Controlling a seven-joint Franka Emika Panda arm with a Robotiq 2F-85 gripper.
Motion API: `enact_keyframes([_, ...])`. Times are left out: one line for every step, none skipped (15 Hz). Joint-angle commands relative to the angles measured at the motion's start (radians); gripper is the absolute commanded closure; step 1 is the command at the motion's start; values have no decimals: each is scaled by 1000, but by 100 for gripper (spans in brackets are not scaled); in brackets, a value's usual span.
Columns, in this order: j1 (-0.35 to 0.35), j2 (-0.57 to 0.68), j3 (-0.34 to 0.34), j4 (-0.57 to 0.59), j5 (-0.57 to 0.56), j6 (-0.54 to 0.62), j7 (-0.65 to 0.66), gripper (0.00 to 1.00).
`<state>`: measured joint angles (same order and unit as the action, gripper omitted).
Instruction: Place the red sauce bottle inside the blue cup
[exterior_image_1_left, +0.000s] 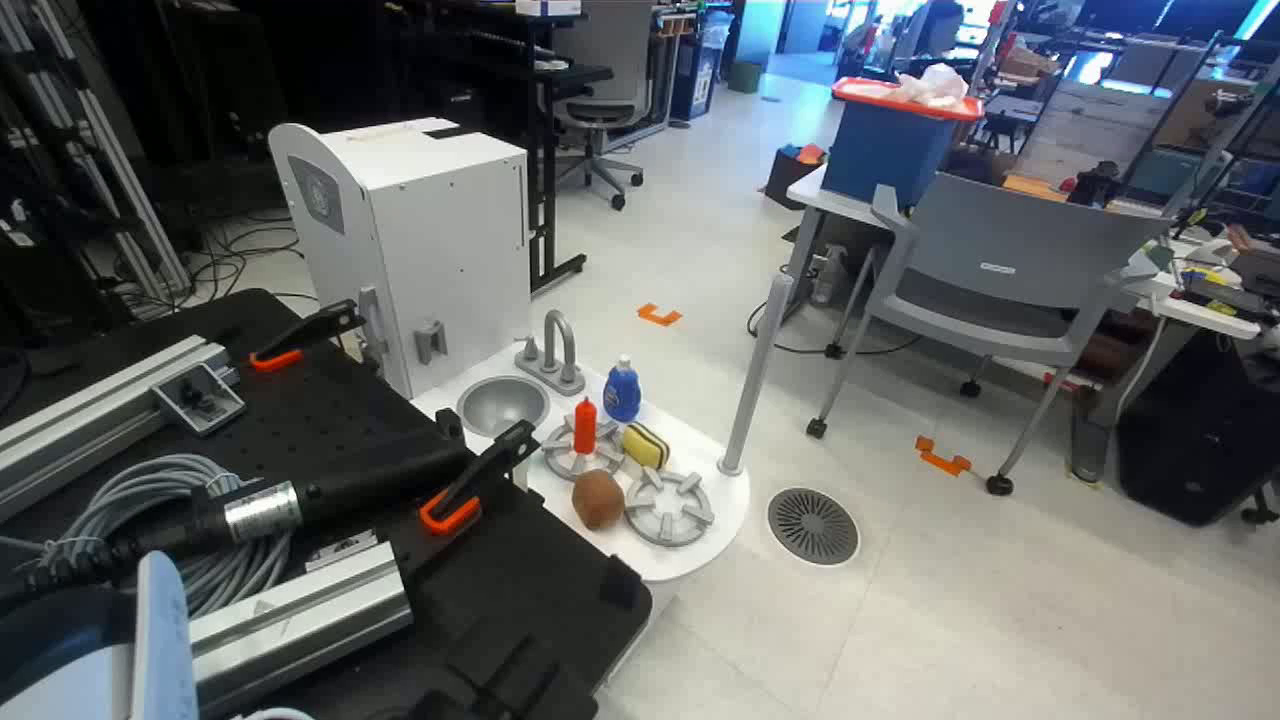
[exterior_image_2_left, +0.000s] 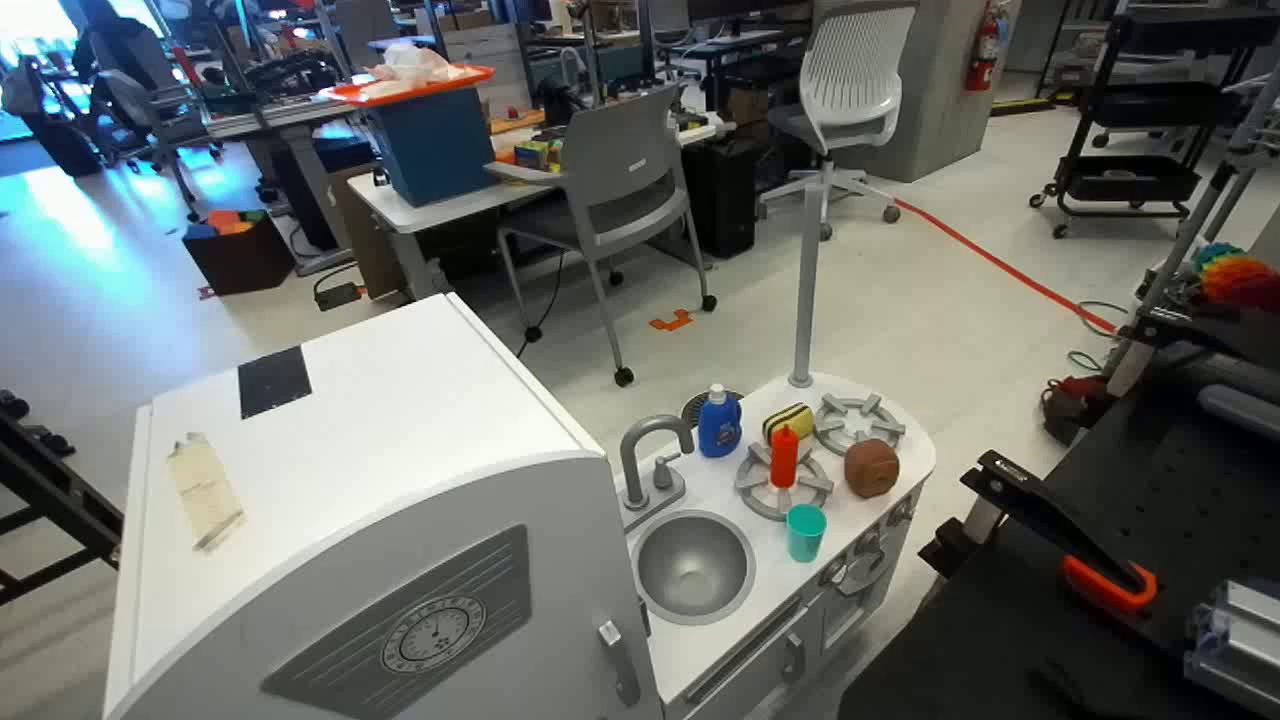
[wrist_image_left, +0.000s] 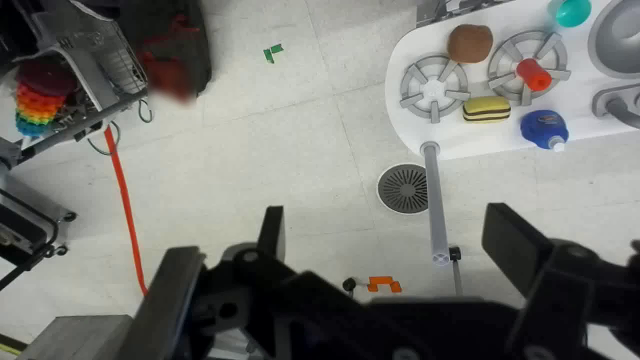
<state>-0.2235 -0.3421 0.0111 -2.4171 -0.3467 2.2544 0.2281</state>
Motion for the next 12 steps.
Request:
enact_keyframes([17,0,-16,4,-6,-5,4,0])
enact_keyframes([29,41,-15,21,11,10,-1,0])
enact_keyframes([40,77,-14,37,34,14,6,0])
enact_keyframes([61,123,-18,49,92,39,18,0])
enact_keyframes([73,162,-15,55,123,72,35,0])
enact_keyframes([87,214,-3,63,135,96,44,0])
enact_keyframes([102,259,3,71,143,128,43,0])
enact_keyframes([120,309,14,79,130,146,52,0])
enact_keyframes([138,367,23,101,111,134,68,0])
enact_keyframes([166,422,30,111,100,190,50,0])
enact_keyframes([187,485,34,144,82,190,80,0])
enact_keyframes([213,547,34,177,85,201,90,0])
